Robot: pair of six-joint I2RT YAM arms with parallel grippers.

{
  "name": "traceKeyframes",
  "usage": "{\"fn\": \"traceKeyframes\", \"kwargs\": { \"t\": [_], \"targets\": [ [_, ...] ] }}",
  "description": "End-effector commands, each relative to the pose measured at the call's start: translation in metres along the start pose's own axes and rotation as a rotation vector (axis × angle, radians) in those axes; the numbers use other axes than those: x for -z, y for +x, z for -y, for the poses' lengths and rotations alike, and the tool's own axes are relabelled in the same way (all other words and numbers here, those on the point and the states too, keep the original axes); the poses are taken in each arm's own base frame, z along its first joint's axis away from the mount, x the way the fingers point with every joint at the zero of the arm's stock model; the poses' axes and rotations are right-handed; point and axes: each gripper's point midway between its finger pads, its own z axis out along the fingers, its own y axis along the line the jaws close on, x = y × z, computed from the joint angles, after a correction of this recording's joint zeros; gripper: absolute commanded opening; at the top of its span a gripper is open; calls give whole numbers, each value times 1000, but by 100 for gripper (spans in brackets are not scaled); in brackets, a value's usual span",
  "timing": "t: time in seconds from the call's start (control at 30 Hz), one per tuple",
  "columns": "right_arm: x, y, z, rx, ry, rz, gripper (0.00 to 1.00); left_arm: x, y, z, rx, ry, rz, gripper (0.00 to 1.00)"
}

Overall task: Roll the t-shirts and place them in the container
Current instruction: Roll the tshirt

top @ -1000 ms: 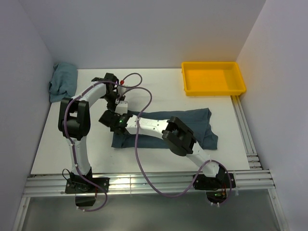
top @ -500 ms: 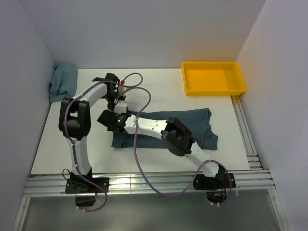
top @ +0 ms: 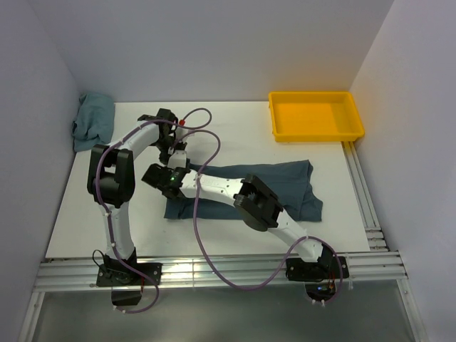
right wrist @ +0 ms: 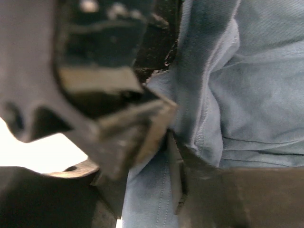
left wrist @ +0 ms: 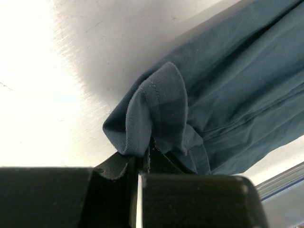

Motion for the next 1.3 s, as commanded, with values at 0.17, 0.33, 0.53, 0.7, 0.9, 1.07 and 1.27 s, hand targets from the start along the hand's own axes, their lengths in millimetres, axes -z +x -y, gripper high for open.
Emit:
{"fn": "traceKeyframes", "kwargs": {
  "t": [0.17,0.33,0.53,0.7,0.9,1.07,1.27],
  "targets": [
    [-2,3,10,-31,-18,-20,11,8,-9,-2,-7,-25,19,4],
    [16,4,8,-80,-153,-34,1,14,-14,-3,-23,-35,36,18],
    [31,-7,10,-236,-363,-36,0,30,-30,3,-66,-8,97,45],
    [38,-11,12,-380,-544,-56,0,47,-40,13,-106,46,144,58],
    [43,-18,10,-531,-722,-87,0,68,-35,25,-132,206,210,64],
    [35,-27,15,-647,-800,-88,0,75,-14,25,-149,342,234,66],
    [29,-20,27,-712,-811,-125,0,43,9,22,-131,396,196,66]
  ]
}}
